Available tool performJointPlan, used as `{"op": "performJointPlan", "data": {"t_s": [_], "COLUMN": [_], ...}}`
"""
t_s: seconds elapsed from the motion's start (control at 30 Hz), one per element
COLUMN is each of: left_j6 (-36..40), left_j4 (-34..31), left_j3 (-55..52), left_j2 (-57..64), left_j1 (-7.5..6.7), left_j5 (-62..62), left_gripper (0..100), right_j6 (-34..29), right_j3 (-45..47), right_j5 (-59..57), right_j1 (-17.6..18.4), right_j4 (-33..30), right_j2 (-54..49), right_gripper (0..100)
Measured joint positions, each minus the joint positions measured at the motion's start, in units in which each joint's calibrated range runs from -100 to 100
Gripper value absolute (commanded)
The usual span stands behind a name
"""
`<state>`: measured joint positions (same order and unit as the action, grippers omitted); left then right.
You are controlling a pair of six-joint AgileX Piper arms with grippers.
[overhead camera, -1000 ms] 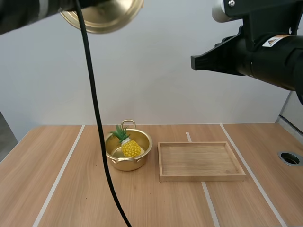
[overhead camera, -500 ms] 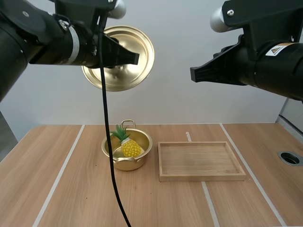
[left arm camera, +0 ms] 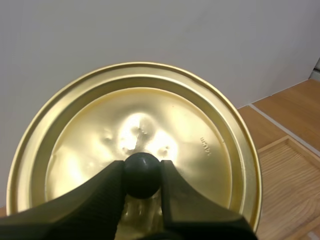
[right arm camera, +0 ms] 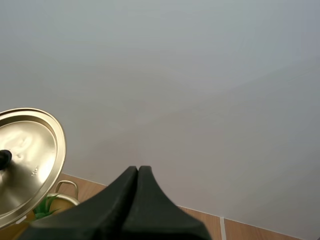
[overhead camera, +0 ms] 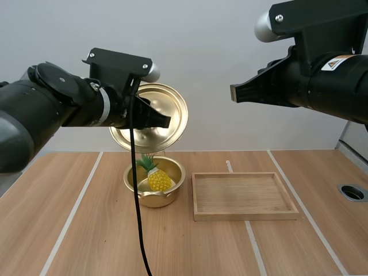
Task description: Open the pot, put the pineapple inside, and close it
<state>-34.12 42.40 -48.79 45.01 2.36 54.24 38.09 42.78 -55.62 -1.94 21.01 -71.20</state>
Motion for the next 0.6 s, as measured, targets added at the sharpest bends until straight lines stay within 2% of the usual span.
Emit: {"op": "performJointPlan", "data": {"t_s": [0.17, 0.6], "left_j6": [-1.82, -4.29], "left_j4": [0.36, 1.57], "left_j3": [-0.87, -0.96], "left_j2": [-1.3, -14.03], "left_j1": [0.0, 0.0], "left_j5": [-1.85, -3.55], "left_gripper": [0, 0], "right_j6": [-0.11, -0.11], "right_j3": [0.03, 0.15], "right_j5": [-0.23, -1.24], "right_j1": [0.0, 0.0], "right_j4": [1.39, 2.54], "right_j2": [0.0, 0.0], "right_gripper": [0, 0]}}
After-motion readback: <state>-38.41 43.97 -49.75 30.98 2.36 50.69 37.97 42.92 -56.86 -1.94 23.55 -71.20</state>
